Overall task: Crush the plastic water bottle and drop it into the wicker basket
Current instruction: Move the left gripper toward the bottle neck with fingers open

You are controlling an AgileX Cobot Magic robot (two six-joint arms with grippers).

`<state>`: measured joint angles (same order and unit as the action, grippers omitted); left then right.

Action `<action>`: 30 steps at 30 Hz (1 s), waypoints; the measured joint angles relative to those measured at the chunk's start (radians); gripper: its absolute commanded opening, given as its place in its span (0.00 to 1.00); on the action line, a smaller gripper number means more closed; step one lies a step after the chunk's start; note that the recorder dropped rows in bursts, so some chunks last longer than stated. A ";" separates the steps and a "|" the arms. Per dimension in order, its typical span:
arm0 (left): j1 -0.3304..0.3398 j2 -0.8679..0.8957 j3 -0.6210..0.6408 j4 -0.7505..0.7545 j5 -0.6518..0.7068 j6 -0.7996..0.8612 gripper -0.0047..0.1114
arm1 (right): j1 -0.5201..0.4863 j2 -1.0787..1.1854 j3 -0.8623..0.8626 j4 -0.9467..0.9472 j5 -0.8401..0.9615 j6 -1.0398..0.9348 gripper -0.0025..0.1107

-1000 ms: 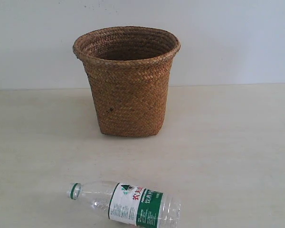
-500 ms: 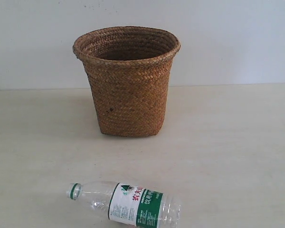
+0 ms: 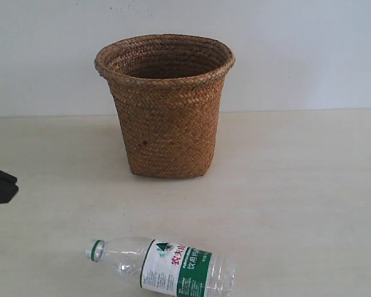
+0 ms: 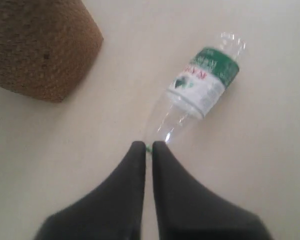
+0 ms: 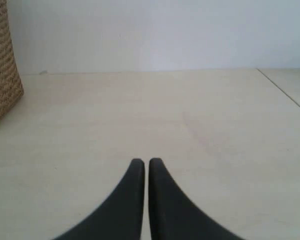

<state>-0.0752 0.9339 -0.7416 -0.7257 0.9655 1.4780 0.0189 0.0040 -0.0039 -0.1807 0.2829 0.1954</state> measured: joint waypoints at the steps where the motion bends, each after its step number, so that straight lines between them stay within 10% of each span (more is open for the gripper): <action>1: -0.020 0.019 0.010 0.022 -0.028 0.045 0.10 | 0.000 0.000 0.000 0.000 0.000 0.000 0.03; 10: -0.224 0.210 0.099 0.219 -0.372 0.198 0.40 | 0.000 0.000 0.000 0.000 0.000 0.000 0.03; 30: -0.370 0.617 0.102 0.258 -0.698 0.293 0.41 | 0.000 0.000 0.000 0.000 0.000 0.000 0.03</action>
<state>-0.4449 1.5512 -0.6393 -0.4673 0.2677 1.7710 0.0189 0.0040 -0.0039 -0.1807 0.2829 0.1954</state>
